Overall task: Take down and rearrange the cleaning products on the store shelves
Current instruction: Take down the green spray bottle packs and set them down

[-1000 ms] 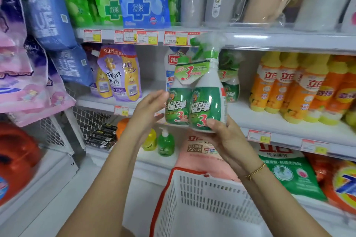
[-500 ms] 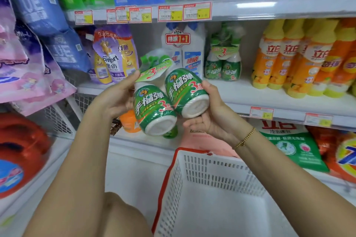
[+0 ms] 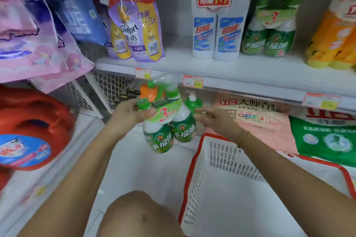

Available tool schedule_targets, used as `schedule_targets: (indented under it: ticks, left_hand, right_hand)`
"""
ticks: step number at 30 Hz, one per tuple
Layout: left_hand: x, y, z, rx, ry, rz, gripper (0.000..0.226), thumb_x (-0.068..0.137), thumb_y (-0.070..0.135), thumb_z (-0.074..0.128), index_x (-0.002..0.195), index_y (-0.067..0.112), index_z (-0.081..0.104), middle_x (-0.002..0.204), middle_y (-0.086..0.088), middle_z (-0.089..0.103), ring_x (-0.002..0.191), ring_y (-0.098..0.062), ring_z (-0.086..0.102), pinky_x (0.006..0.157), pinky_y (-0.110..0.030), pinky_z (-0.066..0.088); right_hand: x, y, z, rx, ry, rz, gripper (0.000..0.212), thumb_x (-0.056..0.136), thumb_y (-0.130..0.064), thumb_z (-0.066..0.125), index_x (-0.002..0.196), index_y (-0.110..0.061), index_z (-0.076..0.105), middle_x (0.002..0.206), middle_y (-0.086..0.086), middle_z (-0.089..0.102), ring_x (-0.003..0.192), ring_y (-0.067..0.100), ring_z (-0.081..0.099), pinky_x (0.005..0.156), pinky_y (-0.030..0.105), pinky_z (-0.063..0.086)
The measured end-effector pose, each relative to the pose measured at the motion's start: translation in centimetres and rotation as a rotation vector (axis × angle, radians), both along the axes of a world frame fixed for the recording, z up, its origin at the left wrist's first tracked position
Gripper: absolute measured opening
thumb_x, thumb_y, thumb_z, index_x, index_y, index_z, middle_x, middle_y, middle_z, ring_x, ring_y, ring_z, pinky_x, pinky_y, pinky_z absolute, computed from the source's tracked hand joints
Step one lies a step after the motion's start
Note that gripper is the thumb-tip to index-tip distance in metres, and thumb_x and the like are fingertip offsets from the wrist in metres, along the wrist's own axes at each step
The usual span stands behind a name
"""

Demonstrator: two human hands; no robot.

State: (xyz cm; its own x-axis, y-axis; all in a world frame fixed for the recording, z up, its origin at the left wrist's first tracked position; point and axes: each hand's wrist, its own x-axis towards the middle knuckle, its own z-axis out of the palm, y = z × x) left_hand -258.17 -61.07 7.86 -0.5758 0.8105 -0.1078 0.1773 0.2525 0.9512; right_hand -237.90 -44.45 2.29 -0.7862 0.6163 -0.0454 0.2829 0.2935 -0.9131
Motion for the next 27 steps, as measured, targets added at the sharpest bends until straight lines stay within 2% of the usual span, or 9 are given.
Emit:
schedule_targets:
  ticks: [1,3,5,8,11,16,20,24,27]
  left_hand:
    - [-0.4,-0.1,-2.3,-0.059,0.026,0.021,0.028,0.075,0.005,0.077,0.101,0.006,0.067,0.086,0.001,0.074,0.079,-0.014,0.069,0.076,-0.027,0.054]
    - [-1.2,-0.3,-7.0,-0.198,0.069,0.058,0.042,0.065,0.018,0.086,0.101,0.007,0.067,0.097,-0.006,0.071,0.090,-0.023,0.067,0.086,-0.037,0.052]
    - [-1.7,-0.5,-11.0,-0.308,0.087,0.068,0.055,0.054,0.038,0.083,0.098,0.010,0.067,0.100,-0.008,0.071,0.093,-0.027,0.066,0.088,-0.041,0.052]
    - [-2.3,-0.6,-16.2,-0.408,0.106,0.033,0.054,0.049,0.047,0.073,0.091,0.014,0.063,0.091,-0.008,0.070,0.088,-0.027,0.065,0.081,-0.039,0.050]
    - [-2.5,-0.7,-19.8,-0.401,0.068,0.014,0.040,0.054,0.041,0.073,0.086,0.021,0.060,0.083,0.000,0.067,0.083,-0.023,0.062,0.077,-0.035,0.048]
    - [-1.1,-0.5,-23.2,-0.290,0.057,0.038,0.033,0.064,0.027,0.081,0.086,0.030,0.057,0.088,0.001,0.069,0.084,-0.020,0.064,0.076,-0.030,0.049]
    - [-0.2,-0.5,-25.5,-0.240,0.070,0.080,0.032,0.077,0.008,0.076,0.091,0.030,0.058,0.091,0.001,0.069,0.085,-0.015,0.065,0.076,-0.027,0.049]
    - [0.6,-1.1,-26.6,-0.270,0.062,0.118,0.029,0.078,0.001,0.074,0.096,0.020,0.061,0.088,0.005,0.067,0.077,-0.002,0.062,0.066,-0.009,0.044]
    - [0.6,-2.4,-27.0,-0.293,0.061,0.158,0.031,0.076,0.001,0.076,0.100,0.014,0.062,0.089,0.004,0.067,0.074,0.005,0.061,0.065,-0.007,0.044]
  right_hand:
    - [-0.5,0.4,-1.3,0.170,-0.099,-0.028,0.031,0.089,-0.023,0.063,0.118,-0.014,0.064,0.111,0.005,0.068,0.082,-0.001,0.062,0.075,0.004,0.042]
    - [-1.3,1.1,-4.0,0.387,-0.288,0.011,0.033,0.089,-0.024,0.062,0.121,-0.016,0.062,0.119,0.004,0.064,0.102,0.013,0.061,0.084,0.012,0.039]
    - [-1.9,1.3,-6.5,0.468,-0.440,0.093,0.040,0.091,-0.027,0.058,0.130,-0.019,0.054,0.131,0.006,0.056,0.119,0.022,0.053,0.099,0.025,0.036]
    - [-2.3,1.0,-9.1,0.525,-0.561,0.164,0.039,0.094,-0.031,0.052,0.130,-0.018,0.055,0.131,0.008,0.055,0.119,0.024,0.049,0.100,0.029,0.037]
    - [-2.2,0.5,-10.7,0.644,-0.526,0.139,0.023,0.089,-0.028,0.056,0.100,-0.013,0.069,0.110,0.007,0.059,0.106,0.023,0.050,0.086,0.032,0.043]
    - [-2.1,0.2,-12.7,0.701,-0.373,0.033,0.015,0.073,-0.017,0.074,0.076,-0.006,0.064,0.089,0.013,0.059,0.086,0.031,0.058,0.066,0.031,0.048]
    - [-1.5,-0.2,-13.6,0.705,-0.296,0.014,0.021,0.068,-0.014,0.080,0.075,-0.007,0.061,0.078,0.012,0.056,0.071,0.030,0.059,0.062,0.026,0.045]
    - [-1.2,-0.4,-13.9,0.683,-0.258,-0.006,0.015,0.076,-0.013,0.073,0.082,-0.005,0.062,0.085,0.013,0.056,0.077,0.030,0.058,0.068,0.029,0.046]
    - [-0.8,-0.6,-14.3,0.678,-0.249,-0.002,0.012,0.081,-0.013,0.067,0.090,-0.006,0.063,0.091,0.012,0.056,0.082,0.028,0.057,0.071,0.029,0.047]
